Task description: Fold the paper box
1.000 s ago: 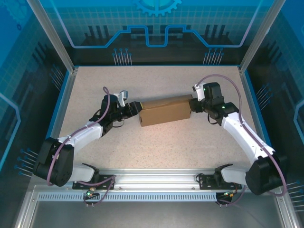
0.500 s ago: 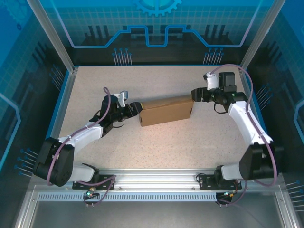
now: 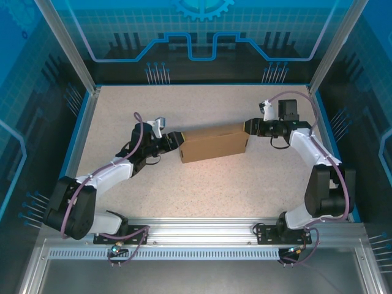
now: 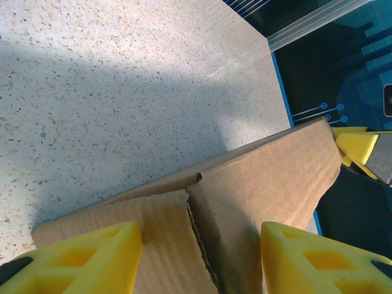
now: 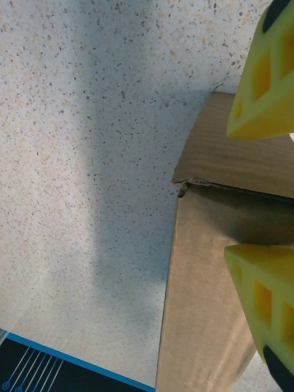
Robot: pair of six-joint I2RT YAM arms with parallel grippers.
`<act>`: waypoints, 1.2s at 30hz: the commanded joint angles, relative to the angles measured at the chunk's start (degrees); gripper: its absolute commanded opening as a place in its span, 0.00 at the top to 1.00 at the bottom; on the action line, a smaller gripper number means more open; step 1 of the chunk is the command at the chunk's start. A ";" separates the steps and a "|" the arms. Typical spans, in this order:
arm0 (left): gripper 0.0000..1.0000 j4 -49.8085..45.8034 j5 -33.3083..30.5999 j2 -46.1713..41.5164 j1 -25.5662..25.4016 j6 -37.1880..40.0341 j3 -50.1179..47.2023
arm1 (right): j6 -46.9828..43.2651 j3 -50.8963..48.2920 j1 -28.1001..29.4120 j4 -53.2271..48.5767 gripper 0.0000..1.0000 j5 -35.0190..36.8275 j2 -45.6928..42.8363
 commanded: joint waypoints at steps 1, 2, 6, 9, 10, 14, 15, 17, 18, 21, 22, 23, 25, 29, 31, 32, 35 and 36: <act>0.46 -2.95 0.95 2.33 -0.71 0.59 -1.79 | -0.28 -3.98 -0.63 -2.15 0.55 1.53 -0.63; 0.46 -2.82 1.18 2.17 -0.84 0.46 -1.66 | -0.35 -3.97 -0.64 -2.27 0.55 1.55 -1.06; 0.46 -3.85 0.61 1.33 -1.46 1.40 -0.83 | 0.18 -2.43 -0.64 -1.55 0.50 -0.99 -2.42; 0.48 -3.94 0.31 1.58 -1.64 1.65 -0.47 | 1.61 -0.95 -0.62 -0.54 0.43 -4.55 -2.71; 0.49 -4.08 0.47 1.67 -1.65 1.61 -0.43 | 2.15 -0.68 -0.66 -0.07 0.41 -5.45 -2.72; 0.51 -3.97 0.40 1.89 -1.82 1.56 -0.56 | 2.74 -0.39 -0.36 0.50 0.38 -6.72 -1.83; 0.52 -3.93 0.47 2.04 -1.91 1.56 -0.60 | 2.58 -0.47 -0.23 0.29 0.38 -6.72 -1.37; 0.52 -3.76 0.53 2.22 -1.93 1.56 -0.34 | 2.27 -1.25 0.07 0.37 0.38 -6.60 -0.64; 0.52 -3.56 0.64 2.45 -1.99 1.51 -0.22 | 2.17 -1.80 0.16 0.54 0.39 -6.54 -0.49; 0.53 -3.33 1.07 2.95 -2.19 1.26 0.03 | 2.14 -3.64 0.24 0.77 0.44 -5.76 -1.12; 0.53 -3.37 1.06 2.95 -2.33 1.26 -0.13 | 1.90 -3.99 0.34 0.62 0.46 -5.08 -1.38; 0.53 -3.37 0.90 2.88 -2.44 1.26 -0.35 | 1.43 -4.14 0.48 0.15 0.48 -4.44 -1.44; 0.53 -3.19 0.66 2.94 -2.44 1.44 -0.78 | 0.28 -4.13 0.83 -1.32 0.53 -2.36 -1.47; 0.53 -2.63 0.83 3.10 -2.44 1.18 -0.65 | 0.18 -5.18 1.07 -0.78 0.57 -2.03 -1.75; 0.53 -1.81 1.06 3.28 -2.43 0.67 -0.38 | 1.18 -5.49 1.59 0.65 0.57 -2.91 -2.22; 0.53 -1.52 1.32 3.38 -2.44 0.35 -0.14 | 1.57 -5.34 1.97 1.21 0.56 -3.18 -2.40; 0.53 0.44 1.90 3.72 -2.44 -1.29 0.68 | 3.58 -4.49 3.39 3.60 0.50 -4.45 -2.82; 0.53 1.23 1.89 3.95 -2.44 -1.92 1.10 | 4.77 -4.36 3.74 5.07 0.48 -5.15 -3.01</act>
